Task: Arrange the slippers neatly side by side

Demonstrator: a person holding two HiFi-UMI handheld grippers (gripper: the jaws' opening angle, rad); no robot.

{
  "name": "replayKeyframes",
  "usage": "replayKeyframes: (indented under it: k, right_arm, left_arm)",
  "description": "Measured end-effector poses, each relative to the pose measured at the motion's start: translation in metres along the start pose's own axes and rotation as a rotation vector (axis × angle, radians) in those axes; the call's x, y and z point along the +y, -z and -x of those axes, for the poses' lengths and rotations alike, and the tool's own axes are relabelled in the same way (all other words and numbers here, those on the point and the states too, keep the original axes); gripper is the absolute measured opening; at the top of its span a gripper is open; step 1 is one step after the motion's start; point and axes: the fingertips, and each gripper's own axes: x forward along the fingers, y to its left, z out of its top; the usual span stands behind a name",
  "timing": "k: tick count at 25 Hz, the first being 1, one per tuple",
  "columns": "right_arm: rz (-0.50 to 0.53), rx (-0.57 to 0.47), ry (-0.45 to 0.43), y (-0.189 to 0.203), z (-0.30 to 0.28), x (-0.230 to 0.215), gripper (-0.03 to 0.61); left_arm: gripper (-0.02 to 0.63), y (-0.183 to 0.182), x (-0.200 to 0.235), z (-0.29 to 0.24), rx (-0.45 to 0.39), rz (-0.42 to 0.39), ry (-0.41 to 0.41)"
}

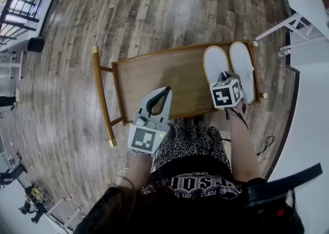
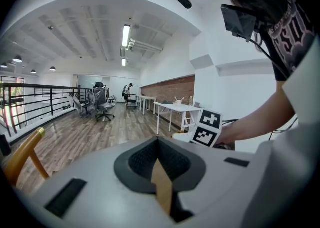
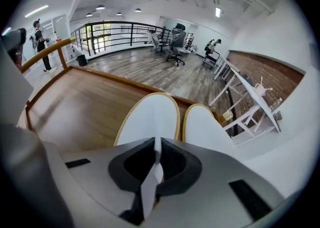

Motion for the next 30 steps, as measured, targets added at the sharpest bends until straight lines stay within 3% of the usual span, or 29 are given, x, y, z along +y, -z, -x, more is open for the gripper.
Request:
replayKeyframes:
  k: [3, 10, 20, 23, 30]
  right_arm:
    - [-0.072, -0.012, 0.012, 0.003, -0.003, -0.009, 0.014]
    - [-0.041, -0.034, 0.018, 0.002, -0.013, -0.010, 0.014]
    - [-0.140, -0.105, -0.031, -0.001, -0.012, -0.010, 0.017]
    - [-0.210, -0.151, -0.088, -0.003, -0.003, -0.007, 0.100]
    - [-0.288, -0.273, -0.122, -0.025, 0.043, -0.023, 0.110]
  left_arm:
    - [-0.012, -0.001, -0.002, -0.002, 0.001, 0.003, -0.001]
    - [-0.012, 0.004, -0.004, -0.005, 0.014, -0.005, -0.011]
    - [-0.012, 0.001, -0.008, -0.010, 0.012, 0.000, -0.018]
    - [-0.012, -0.002, -0.010, -0.013, 0.018, 0.015, -0.019]
    - [-0.012, -0.004, -0.014, -0.025, -0.003, -0.034, -0.005]
